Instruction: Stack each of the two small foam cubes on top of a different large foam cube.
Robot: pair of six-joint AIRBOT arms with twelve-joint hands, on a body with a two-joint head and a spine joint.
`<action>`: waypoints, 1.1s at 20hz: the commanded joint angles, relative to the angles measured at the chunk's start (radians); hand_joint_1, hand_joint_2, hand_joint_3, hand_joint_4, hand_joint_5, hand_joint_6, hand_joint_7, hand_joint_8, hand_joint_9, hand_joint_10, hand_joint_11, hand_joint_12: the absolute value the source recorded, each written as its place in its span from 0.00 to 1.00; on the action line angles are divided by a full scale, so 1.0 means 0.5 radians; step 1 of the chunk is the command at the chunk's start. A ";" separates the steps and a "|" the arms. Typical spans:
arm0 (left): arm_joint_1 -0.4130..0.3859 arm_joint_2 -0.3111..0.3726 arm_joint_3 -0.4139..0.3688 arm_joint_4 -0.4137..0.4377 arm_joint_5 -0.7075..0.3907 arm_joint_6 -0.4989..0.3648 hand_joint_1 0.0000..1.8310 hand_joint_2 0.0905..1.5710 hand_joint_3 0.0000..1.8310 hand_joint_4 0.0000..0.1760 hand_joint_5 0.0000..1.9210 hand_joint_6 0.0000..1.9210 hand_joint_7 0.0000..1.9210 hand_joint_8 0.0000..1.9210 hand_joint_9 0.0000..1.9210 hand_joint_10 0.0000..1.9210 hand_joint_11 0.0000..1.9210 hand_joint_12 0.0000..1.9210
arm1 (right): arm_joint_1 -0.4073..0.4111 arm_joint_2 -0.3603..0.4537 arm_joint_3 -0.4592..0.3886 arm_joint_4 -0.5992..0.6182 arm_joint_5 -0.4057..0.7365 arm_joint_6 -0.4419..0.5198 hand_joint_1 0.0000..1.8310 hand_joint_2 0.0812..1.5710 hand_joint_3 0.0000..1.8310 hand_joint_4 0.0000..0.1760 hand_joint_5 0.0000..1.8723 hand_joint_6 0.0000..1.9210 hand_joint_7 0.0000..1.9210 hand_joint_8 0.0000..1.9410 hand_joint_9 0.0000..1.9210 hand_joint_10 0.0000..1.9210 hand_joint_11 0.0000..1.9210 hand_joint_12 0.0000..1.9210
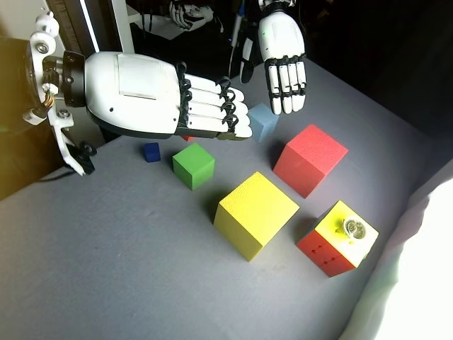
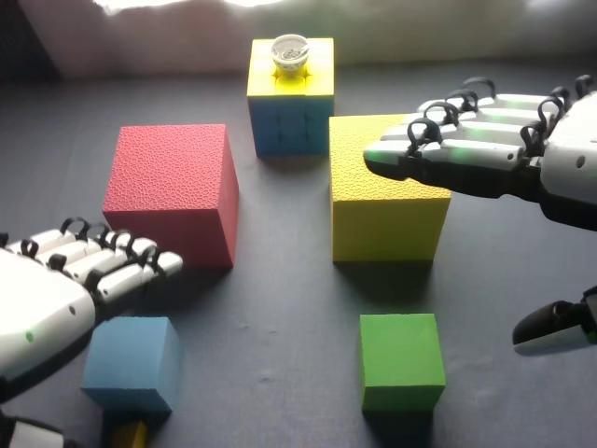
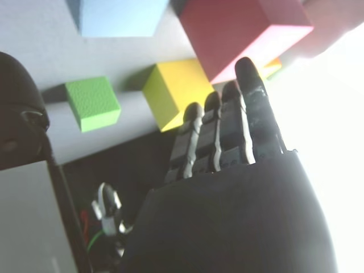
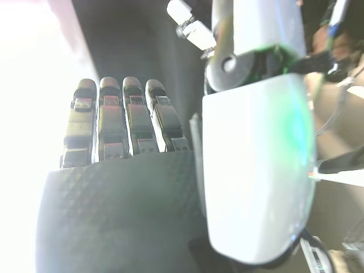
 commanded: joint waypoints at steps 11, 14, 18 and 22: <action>0.074 -0.206 0.048 -0.268 -0.275 0.298 0.52 0.47 0.00 0.00 0.00 0.00 0.00 0.00 0.00 0.00 0.00 0.10 | -0.152 -0.138 -0.057 0.208 -0.201 0.092 0.60 0.50 0.00 0.00 0.00 0.00 0.00 0.00 0.00 0.00 0.00 0.00; 0.074 -0.282 0.103 -0.346 -0.280 0.372 0.52 0.47 0.00 0.00 0.00 0.00 0.00 0.00 0.00 0.00 0.00 0.12 | -0.183 -0.208 -0.052 0.252 -0.231 0.090 0.61 0.48 0.00 0.00 0.00 0.00 0.00 0.00 0.00 0.00 0.00 0.00; 0.074 -0.380 0.180 -0.417 -0.282 0.429 0.52 0.48 0.00 0.00 0.00 0.00 0.00 0.00 0.00 0.00 0.00 0.21 | -0.207 -0.327 -0.005 0.404 -0.261 0.001 0.63 0.47 0.00 0.00 0.00 0.00 0.00 0.00 0.00 0.00 0.00 0.00; 0.060 -0.443 0.226 -0.508 -0.318 0.498 0.57 0.49 0.00 0.00 0.00 0.00 0.00 0.00 0.00 0.00 0.00 0.16 | -0.237 -0.505 0.130 0.802 -0.401 -0.202 0.65 0.48 0.00 0.00 0.00 0.00 0.00 0.00 0.00 0.00 0.00 0.00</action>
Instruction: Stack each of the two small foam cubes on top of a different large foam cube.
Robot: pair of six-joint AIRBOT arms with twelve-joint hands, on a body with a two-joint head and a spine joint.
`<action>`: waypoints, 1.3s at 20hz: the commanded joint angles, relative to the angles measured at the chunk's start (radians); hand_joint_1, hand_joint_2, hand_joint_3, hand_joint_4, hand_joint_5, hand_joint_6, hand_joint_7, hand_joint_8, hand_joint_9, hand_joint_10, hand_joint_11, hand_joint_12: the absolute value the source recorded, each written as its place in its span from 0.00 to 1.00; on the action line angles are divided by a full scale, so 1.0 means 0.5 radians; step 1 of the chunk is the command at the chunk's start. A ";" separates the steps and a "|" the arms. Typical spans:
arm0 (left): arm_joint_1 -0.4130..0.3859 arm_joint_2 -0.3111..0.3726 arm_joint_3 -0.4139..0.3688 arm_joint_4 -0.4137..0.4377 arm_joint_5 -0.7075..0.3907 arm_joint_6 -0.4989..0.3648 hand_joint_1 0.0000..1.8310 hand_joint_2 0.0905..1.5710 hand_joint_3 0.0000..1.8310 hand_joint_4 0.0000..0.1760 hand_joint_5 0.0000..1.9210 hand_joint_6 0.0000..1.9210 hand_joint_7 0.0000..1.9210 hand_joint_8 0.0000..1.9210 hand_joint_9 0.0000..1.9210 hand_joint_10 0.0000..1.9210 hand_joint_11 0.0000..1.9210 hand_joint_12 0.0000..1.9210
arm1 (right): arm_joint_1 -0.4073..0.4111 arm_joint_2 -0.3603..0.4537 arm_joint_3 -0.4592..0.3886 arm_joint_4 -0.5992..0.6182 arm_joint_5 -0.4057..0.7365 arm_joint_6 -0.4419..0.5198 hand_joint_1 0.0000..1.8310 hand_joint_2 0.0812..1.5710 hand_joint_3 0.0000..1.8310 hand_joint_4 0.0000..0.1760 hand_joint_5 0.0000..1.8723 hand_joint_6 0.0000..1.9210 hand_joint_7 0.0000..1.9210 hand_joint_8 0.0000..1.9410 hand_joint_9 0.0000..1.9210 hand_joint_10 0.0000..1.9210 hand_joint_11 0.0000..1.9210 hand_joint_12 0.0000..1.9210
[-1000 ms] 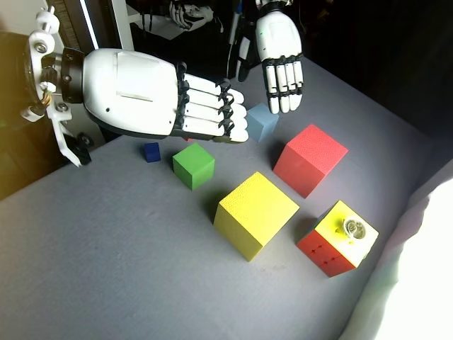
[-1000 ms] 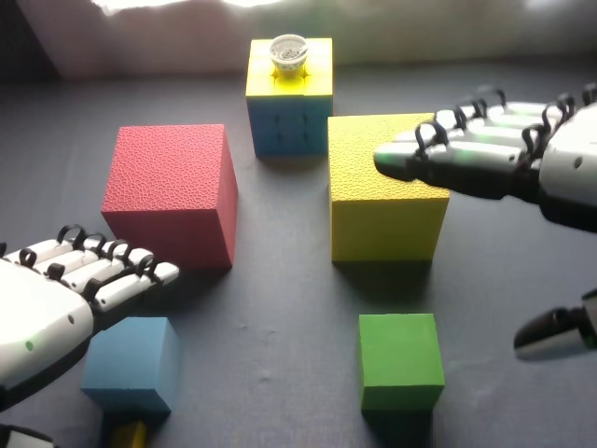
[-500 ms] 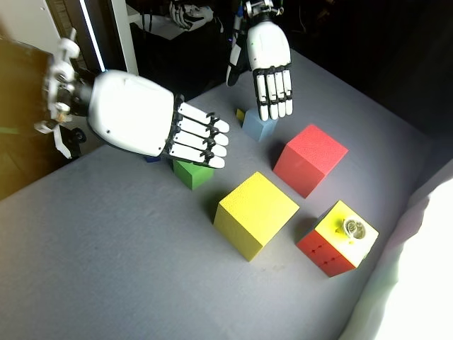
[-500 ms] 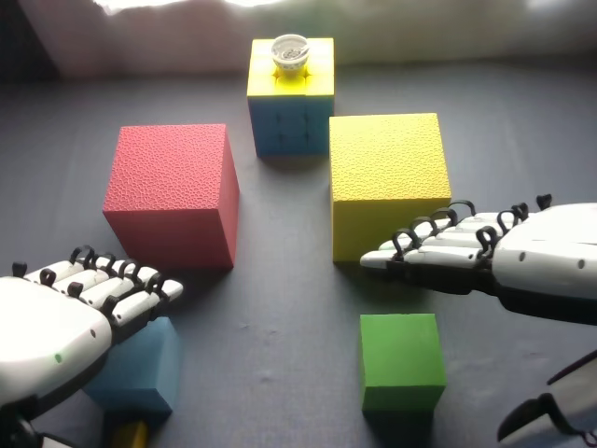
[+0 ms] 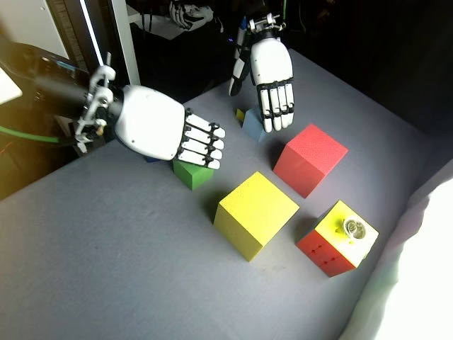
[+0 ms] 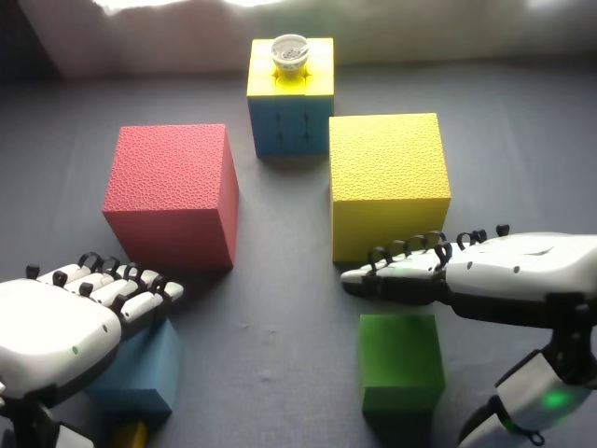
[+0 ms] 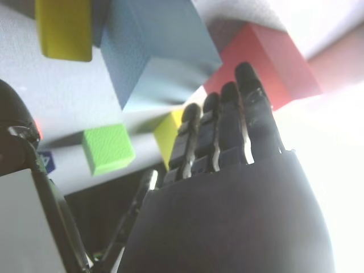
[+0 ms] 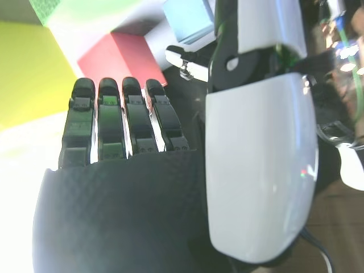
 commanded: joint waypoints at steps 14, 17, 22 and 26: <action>-0.071 -0.110 0.083 -0.153 -0.171 0.199 0.55 0.55 0.00 0.00 0.00 0.00 0.00 0.00 0.02 0.01 0.00 0.30 | -0.056 -0.291 0.217 0.567 0.313 -0.527 0.54 0.45 0.00 0.00 0.00 0.00 0.00 0.00 0.00 0.00 0.01 0.00; -0.071 -0.145 0.108 -0.153 -0.171 0.199 0.58 0.56 0.01 0.00 0.01 0.00 0.00 0.00 0.02 0.00 0.00 0.25 | -0.099 -0.336 0.269 0.567 0.349 -0.528 0.54 0.47 0.01 0.00 0.00 0.00 0.00 0.00 0.00 0.00 0.02 0.01; -0.077 -0.173 0.136 -0.164 -0.171 0.214 0.53 0.60 0.01 0.00 0.00 0.00 0.00 0.00 0.02 0.01 0.00 0.30 | -0.135 -0.411 0.333 0.567 0.421 -0.536 0.58 0.49 0.00 0.00 0.02 0.01 0.02 0.00 0.03 0.00 0.01 0.11; -0.083 -0.182 0.146 -0.171 -0.171 0.223 0.51 0.60 0.00 0.00 0.00 0.00 0.01 0.00 0.04 0.01 0.00 0.34 | -0.171 -0.449 0.363 0.567 0.430 -0.539 0.56 0.52 0.00 0.00 0.05 0.00 0.05 0.00 0.06 0.00 0.00 0.23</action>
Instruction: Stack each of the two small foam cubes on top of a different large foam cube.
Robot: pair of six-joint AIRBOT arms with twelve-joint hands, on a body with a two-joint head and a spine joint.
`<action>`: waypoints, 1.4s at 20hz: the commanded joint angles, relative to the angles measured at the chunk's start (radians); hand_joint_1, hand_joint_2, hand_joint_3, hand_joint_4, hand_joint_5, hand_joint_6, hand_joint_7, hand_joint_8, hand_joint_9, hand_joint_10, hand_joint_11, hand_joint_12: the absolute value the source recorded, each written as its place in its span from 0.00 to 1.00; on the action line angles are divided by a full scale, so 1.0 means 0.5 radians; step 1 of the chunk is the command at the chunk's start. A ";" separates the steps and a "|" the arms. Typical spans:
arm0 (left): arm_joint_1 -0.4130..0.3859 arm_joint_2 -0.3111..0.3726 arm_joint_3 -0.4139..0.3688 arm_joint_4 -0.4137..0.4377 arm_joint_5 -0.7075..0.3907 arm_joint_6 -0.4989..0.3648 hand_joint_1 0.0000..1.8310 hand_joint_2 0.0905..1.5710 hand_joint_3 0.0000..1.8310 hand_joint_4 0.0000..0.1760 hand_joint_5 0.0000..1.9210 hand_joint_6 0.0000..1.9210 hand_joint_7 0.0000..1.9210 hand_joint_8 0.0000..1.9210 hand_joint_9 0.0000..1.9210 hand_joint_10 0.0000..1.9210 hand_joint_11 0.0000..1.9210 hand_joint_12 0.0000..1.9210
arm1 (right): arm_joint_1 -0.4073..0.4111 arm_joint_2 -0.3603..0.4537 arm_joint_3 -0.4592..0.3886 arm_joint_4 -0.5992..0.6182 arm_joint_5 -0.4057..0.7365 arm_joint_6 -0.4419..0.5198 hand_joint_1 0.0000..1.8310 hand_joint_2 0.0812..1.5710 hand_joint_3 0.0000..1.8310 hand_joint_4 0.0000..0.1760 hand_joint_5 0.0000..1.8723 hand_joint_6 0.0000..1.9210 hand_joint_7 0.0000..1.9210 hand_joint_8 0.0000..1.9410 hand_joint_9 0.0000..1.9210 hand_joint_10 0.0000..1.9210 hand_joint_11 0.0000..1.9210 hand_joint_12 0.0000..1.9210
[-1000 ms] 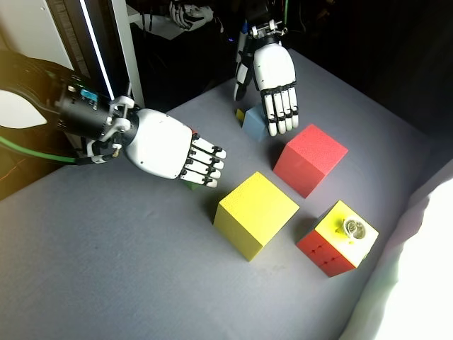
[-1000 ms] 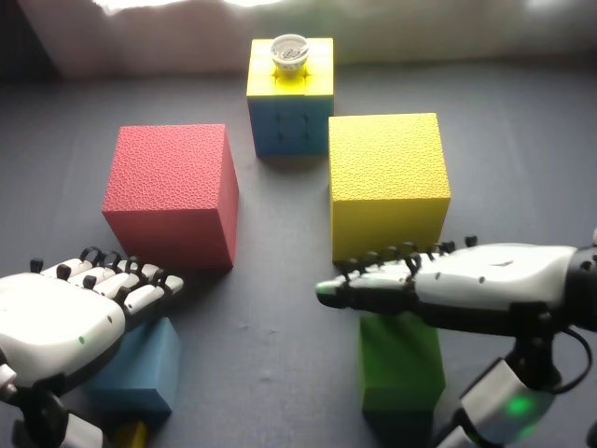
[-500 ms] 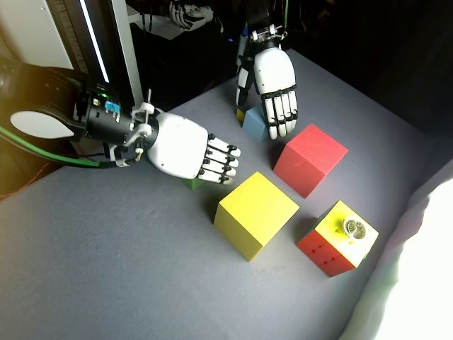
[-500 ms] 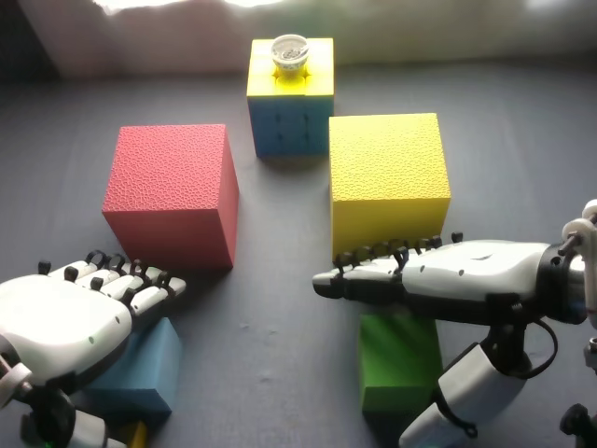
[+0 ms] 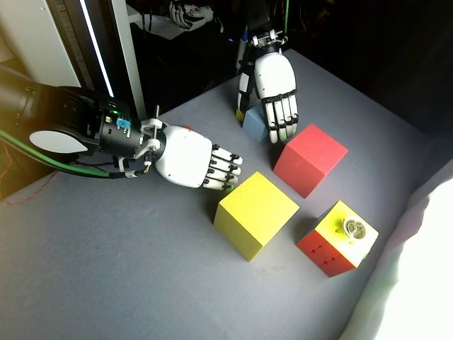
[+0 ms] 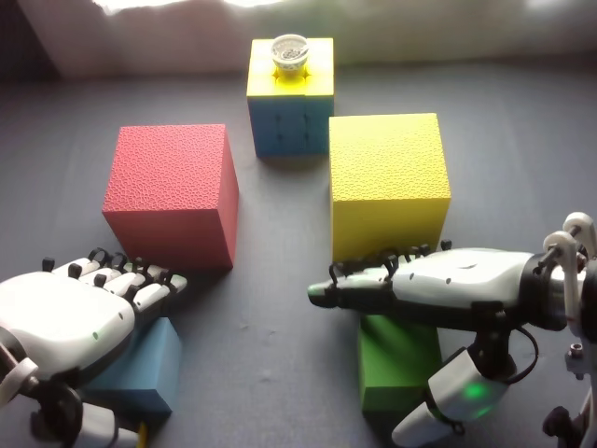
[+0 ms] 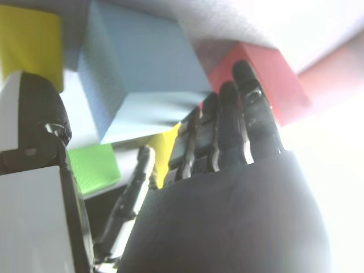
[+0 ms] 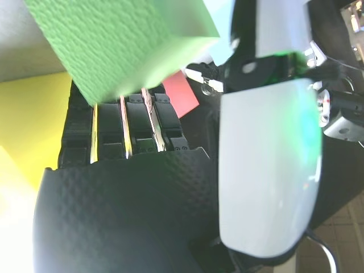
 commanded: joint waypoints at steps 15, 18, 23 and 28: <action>-0.039 -0.007 0.014 0.027 -0.130 0.036 0.51 0.63 0.01 0.00 0.09 0.02 0.13 0.02 0.13 0.03 0.00 0.49 | -0.101 0.007 0.036 0.002 0.215 -0.093 0.60 0.55 0.00 0.00 0.17 0.01 0.16 0.01 0.15 0.01 0.00 0.39; -0.043 -0.005 0.014 0.022 -0.130 0.041 0.64 0.66 0.00 0.00 0.26 0.05 0.32 0.05 0.25 0.26 0.00 0.78 | -0.101 0.008 0.035 -0.015 0.215 -0.093 0.57 0.64 0.00 0.00 0.29 0.01 0.32 0.01 0.31 0.03 0.03 0.62; -0.046 -0.003 0.010 0.019 -0.130 0.041 0.74 0.75 0.00 0.00 0.37 0.60 0.45 0.64 0.39 0.77 0.26 0.82 | -0.098 0.011 0.035 -0.076 0.249 -0.093 0.66 0.69 0.01 0.00 0.46 0.44 0.53 0.41 0.52 0.08 0.17 0.69; -0.082 0.027 -0.006 0.014 -0.130 0.061 0.68 0.72 0.00 0.00 0.50 0.41 0.47 0.72 0.42 0.77 0.29 0.93 | -0.064 0.027 0.031 -0.126 0.255 -0.093 0.68 0.70 0.00 0.00 0.54 0.39 0.50 0.62 0.45 0.50 0.27 0.70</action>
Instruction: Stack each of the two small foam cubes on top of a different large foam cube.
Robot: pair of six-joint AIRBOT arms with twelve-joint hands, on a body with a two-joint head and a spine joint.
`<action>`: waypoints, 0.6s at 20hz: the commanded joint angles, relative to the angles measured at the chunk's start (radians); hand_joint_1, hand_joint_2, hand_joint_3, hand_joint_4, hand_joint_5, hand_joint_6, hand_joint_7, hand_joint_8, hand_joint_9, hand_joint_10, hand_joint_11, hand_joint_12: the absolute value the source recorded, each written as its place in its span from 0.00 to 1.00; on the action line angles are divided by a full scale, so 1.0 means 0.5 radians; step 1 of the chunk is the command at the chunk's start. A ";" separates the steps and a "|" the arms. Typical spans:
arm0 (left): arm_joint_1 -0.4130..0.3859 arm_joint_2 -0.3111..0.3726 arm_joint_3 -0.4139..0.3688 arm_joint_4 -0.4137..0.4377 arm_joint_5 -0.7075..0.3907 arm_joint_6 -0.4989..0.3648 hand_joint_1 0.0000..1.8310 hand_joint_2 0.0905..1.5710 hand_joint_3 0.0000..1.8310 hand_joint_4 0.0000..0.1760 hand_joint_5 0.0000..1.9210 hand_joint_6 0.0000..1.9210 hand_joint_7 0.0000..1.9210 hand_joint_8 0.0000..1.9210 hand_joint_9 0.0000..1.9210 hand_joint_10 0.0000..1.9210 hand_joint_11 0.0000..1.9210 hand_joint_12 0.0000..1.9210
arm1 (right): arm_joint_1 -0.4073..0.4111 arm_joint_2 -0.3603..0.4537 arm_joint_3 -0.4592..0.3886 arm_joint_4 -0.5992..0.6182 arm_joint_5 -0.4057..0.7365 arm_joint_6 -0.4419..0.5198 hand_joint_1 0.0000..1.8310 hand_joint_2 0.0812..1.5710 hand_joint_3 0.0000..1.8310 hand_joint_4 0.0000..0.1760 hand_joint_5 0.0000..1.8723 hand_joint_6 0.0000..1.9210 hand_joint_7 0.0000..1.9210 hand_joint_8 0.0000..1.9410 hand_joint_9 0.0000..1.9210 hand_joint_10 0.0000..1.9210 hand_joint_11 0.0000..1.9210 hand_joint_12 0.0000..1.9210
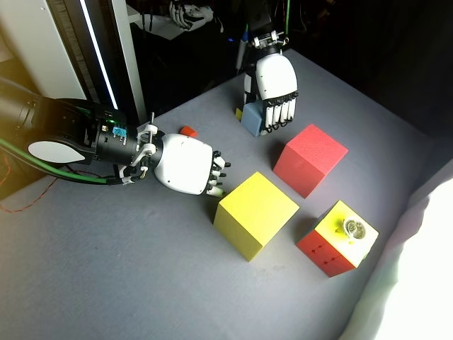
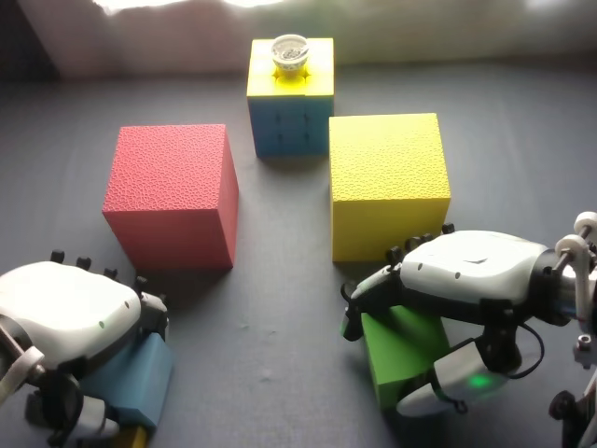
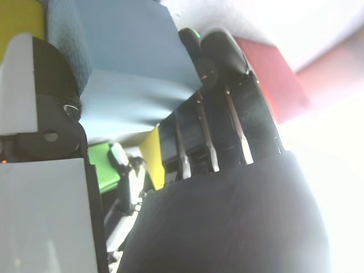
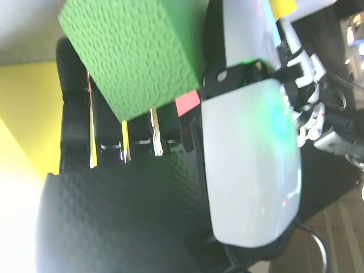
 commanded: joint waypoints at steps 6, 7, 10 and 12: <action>-0.160 0.139 -0.070 -0.107 -0.056 0.205 0.68 0.71 0.00 0.00 0.49 0.43 0.48 0.71 0.43 0.73 0.30 0.86 | 0.131 0.110 -0.122 -0.169 0.139 0.052 0.68 0.69 0.00 0.00 0.53 0.43 0.53 0.56 0.47 0.38 0.26 0.68; -0.188 0.159 -0.085 -0.148 -0.047 0.253 0.69 0.71 0.00 0.00 0.50 0.42 0.49 0.69 0.43 0.70 0.31 0.84 | 0.156 0.131 -0.150 -0.221 0.158 0.072 0.68 0.69 0.00 0.00 0.54 0.43 0.54 0.54 0.48 0.38 0.25 0.70; -0.288 0.231 -0.149 -0.287 -0.032 0.391 0.73 0.75 0.00 0.00 0.45 0.49 0.43 0.73 0.36 0.80 0.26 0.90 | 0.238 0.190 -0.232 -0.321 0.213 0.086 0.67 0.69 0.00 0.00 0.54 0.43 0.52 0.55 0.47 0.39 0.25 0.71; -0.370 0.285 -0.192 -0.410 -0.018 0.530 0.68 0.72 0.00 0.00 0.49 0.45 0.45 0.72 0.38 0.75 0.26 0.91 | 0.283 0.218 -0.260 -0.381 0.282 0.086 0.68 0.68 0.00 0.00 0.55 0.41 0.53 0.53 0.48 0.39 0.25 0.70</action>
